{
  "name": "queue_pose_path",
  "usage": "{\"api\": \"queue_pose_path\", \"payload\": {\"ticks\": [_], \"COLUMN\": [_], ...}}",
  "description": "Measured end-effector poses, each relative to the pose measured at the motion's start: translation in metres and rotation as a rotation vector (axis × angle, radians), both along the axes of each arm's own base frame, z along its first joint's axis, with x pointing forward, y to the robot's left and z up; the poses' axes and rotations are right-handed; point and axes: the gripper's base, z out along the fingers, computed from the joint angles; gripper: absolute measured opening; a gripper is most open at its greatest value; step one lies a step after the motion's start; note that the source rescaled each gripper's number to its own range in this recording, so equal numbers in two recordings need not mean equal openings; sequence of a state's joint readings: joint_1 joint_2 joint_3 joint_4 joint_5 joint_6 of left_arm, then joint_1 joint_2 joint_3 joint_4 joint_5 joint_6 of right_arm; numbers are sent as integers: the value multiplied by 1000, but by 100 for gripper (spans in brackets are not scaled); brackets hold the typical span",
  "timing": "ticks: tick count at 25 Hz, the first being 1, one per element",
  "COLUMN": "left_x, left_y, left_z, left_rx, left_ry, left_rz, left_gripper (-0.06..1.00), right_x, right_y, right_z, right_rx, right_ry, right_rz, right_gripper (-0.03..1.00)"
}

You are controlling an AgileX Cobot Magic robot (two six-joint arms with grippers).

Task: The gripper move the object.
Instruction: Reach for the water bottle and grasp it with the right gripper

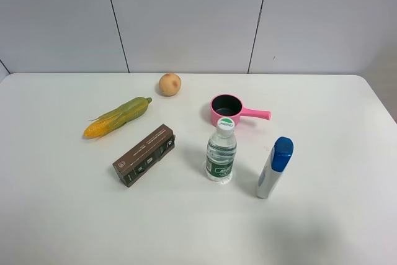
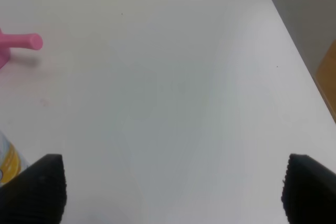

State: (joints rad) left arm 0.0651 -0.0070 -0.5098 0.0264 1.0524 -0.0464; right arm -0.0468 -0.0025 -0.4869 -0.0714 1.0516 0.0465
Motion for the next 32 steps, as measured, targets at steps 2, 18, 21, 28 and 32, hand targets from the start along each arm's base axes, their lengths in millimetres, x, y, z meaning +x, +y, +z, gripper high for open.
{"api": "queue_pose_path", "payload": {"ticks": [2, 18, 21, 28, 32], "left_x": [0, 0, 0, 0, 0], "left_y": [0, 0, 0, 0, 0], "left_z": [0, 0, 0, 0, 0], "left_rx": [0, 0, 0, 0, 0], "left_ry": [0, 0, 0, 0, 0], "left_rz": [0, 0, 0, 0, 0], "left_gripper": [100, 100, 100, 100, 100], "right_x": [0, 55, 69, 90, 97], "right_y": [0, 14, 16, 21, 21], "right_z": [0, 22, 29, 22, 17], "right_rx": [0, -15, -34, -19, -17], "right_ry": [0, 262, 306, 435, 498], "right_rz": [0, 247, 296, 396, 425], "right_gripper": [75, 75, 75, 75, 75]}}
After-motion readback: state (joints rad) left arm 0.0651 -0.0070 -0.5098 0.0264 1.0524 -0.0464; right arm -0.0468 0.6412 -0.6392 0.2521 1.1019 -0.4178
